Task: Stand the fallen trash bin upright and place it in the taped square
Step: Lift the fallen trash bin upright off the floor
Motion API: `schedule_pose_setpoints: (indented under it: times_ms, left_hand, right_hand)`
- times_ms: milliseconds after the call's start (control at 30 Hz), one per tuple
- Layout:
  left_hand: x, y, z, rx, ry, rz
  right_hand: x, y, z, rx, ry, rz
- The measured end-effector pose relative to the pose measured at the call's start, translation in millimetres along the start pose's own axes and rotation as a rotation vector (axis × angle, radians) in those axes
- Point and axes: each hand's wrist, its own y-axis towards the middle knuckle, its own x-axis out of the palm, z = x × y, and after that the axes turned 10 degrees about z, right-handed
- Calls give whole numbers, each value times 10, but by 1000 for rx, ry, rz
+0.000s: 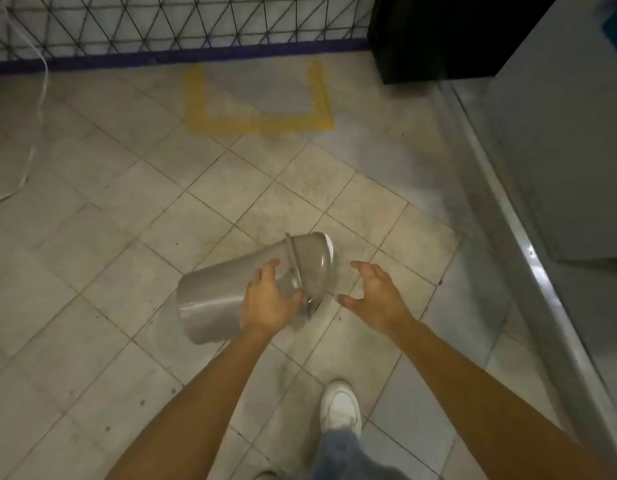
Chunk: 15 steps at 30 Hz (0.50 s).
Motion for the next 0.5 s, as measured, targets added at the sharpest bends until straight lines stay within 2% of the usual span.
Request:
schedule_pose_setpoints:
  times_ms: [233,500]
  left_hand:
    - [617,458,-277,34,-172,80]
    - [958,727,-372,96,-218,130]
  right_hand:
    - [706,485,346,-11,42,47]
    - [1011,905,491,-5,98,96]
